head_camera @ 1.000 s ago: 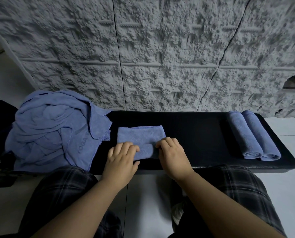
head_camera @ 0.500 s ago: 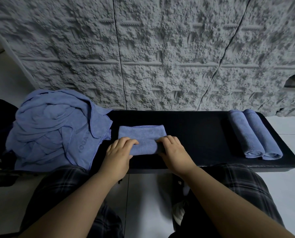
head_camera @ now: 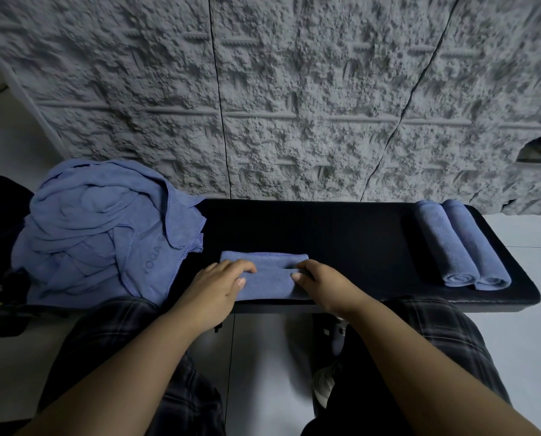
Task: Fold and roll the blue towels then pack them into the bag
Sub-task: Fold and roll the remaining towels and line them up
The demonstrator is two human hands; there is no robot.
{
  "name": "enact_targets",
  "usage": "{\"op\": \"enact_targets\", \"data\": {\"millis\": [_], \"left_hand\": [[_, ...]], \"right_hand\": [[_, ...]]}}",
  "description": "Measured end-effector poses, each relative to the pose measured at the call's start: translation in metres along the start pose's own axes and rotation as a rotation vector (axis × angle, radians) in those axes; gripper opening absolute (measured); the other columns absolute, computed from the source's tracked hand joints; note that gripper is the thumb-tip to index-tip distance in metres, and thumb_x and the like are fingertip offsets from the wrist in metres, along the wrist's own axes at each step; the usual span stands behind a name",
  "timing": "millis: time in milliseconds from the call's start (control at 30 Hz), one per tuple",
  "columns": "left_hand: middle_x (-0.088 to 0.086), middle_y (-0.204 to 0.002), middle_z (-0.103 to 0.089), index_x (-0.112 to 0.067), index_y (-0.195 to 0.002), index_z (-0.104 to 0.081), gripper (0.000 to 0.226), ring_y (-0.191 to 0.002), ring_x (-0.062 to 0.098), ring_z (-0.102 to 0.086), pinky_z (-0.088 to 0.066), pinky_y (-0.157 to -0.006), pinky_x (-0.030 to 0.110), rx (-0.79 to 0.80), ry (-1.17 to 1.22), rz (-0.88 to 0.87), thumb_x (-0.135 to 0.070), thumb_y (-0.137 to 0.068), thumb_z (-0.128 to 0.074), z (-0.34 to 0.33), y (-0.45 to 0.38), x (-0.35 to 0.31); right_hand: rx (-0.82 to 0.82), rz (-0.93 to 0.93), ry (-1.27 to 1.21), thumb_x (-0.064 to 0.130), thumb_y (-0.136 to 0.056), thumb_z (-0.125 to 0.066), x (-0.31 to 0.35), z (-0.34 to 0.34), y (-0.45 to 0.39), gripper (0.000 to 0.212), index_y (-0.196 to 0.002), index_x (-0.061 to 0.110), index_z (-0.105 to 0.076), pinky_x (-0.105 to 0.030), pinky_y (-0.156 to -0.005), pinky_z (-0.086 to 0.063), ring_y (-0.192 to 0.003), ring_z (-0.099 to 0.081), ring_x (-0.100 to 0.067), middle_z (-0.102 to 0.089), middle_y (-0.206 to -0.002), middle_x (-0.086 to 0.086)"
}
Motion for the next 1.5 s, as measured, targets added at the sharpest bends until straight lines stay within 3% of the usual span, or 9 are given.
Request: {"op": "enact_targets", "data": {"millis": [200,400,567,700,933,1033,1167,1333,1500], "left_hand": [[-0.003,-0.098,-0.051,-0.022,-0.099,-0.055,0.047,-0.092,0.017,-0.046,-0.044,-0.081,0.033,-0.368,-0.268,-0.169,0.008,-0.063,-0.060,-0.005,0.007,-0.025],[-0.004,-0.104,-0.061,-0.020,-0.105,-0.063,0.044,-0.104,0.021,-0.058,-0.035,-0.097,0.035,-0.338,-0.407,-0.190,-0.010,-0.063,-0.074,-0.014,0.008,-0.039],[-0.007,-0.114,-0.060,-0.024,-0.116,-0.059,0.060,-0.115,0.017,-0.056,-0.037,-0.105,0.044,-0.241,-0.420,-0.083,-0.019,-0.061,-0.082,-0.014,0.002,-0.030],[-0.005,-0.113,-0.062,-0.026,-0.120,-0.055,0.066,-0.111,0.021,-0.059,-0.038,-0.100,0.048,-0.248,-0.458,-0.061,-0.018,-0.061,-0.083,-0.012,-0.010,-0.023],[-0.010,-0.130,-0.047,-0.033,-0.138,-0.036,0.045,-0.119,0.020,-0.042,-0.022,-0.098,0.033,-0.178,-0.418,-0.028,-0.029,-0.095,-0.048,-0.012,-0.019,-0.020],[-0.007,-0.116,-0.058,-0.032,-0.130,-0.041,0.053,-0.105,0.021,-0.053,-0.025,-0.091,0.031,-0.204,-0.407,-0.094,-0.027,-0.084,-0.066,-0.011,-0.009,-0.023],[0.001,-0.129,-0.054,-0.022,-0.134,-0.043,0.077,-0.117,0.023,-0.049,-0.027,-0.103,0.043,-0.269,-0.488,-0.123,-0.015,-0.066,-0.079,-0.022,0.001,-0.023],[0.001,-0.147,-0.040,-0.016,-0.143,-0.035,0.087,-0.136,0.021,-0.030,-0.021,-0.107,0.047,-0.222,-0.559,-0.168,-0.028,-0.068,-0.076,-0.021,0.002,-0.027],[-0.002,-0.152,-0.031,-0.019,-0.145,-0.032,0.087,-0.139,0.017,-0.025,-0.021,-0.108,0.046,-0.171,-0.553,-0.180,-0.036,-0.070,-0.071,-0.021,-0.007,-0.016]], "right_hand": [[-0.079,-0.045,0.007,0.033,-0.099,-0.043,0.001,0.000,-0.002,0.033,-0.128,0.018,-0.050,-0.024,-0.086,-0.040,-0.101,-0.050,-0.012,-0.046,-0.122,-0.001],[-0.258,-0.031,-0.021,0.032,-0.099,-0.044,-0.001,0.000,-0.005,0.028,-0.117,0.013,-0.054,-0.025,-0.080,-0.041,-0.089,-0.050,-0.013,-0.042,-0.117,-0.004],[-0.534,0.299,0.447,0.038,-0.088,-0.057,0.014,0.001,0.003,0.029,-0.104,0.016,-0.064,-0.039,-0.080,-0.042,-0.098,-0.054,-0.026,-0.058,-0.105,-0.003],[-0.314,0.239,0.485,0.042,-0.088,-0.059,0.010,-0.014,-0.001,0.060,-0.139,0.022,-0.038,-0.035,-0.104,-0.030,-0.129,-0.036,-0.018,-0.041,-0.140,0.003],[-0.157,0.130,0.441,0.041,-0.094,-0.050,0.006,-0.006,-0.004,0.050,-0.140,0.028,-0.034,-0.036,-0.098,-0.031,-0.118,-0.040,-0.021,-0.042,-0.135,0.002],[-0.094,0.099,0.419,0.042,-0.095,-0.047,0.007,-0.005,0.001,0.048,-0.140,0.030,-0.033,-0.037,-0.101,-0.027,-0.121,-0.035,-0.019,-0.039,-0.136,0.001],[-0.126,0.066,0.431,0.042,-0.098,-0.038,0.008,-0.008,0.001,0.044,-0.140,0.031,-0.031,-0.036,-0.103,-0.023,-0.123,-0.029,-0.019,-0.034,-0.137,0.000],[-0.224,0.057,0.482,0.039,-0.100,-0.033,0.008,-0.006,-0.003,0.043,-0.140,0.025,-0.033,-0.037,-0.105,-0.020,-0.126,-0.027,-0.020,-0.032,-0.137,-0.002],[-0.437,0.129,0.721,0.027,-0.088,-0.035,0.018,-0.010,-0.008,0.046,-0.113,0.005,-0.065,-0.052,-0.111,-0.023,-0.123,-0.052,-0.035,-0.061,-0.123,-0.013]]}}
Point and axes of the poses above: each hand's wrist, its own y-axis away from the middle knuckle, its own z-axis out of the back of the hand, x = y × z, the point moved 4 cm from there along -y, towards the middle knuckle
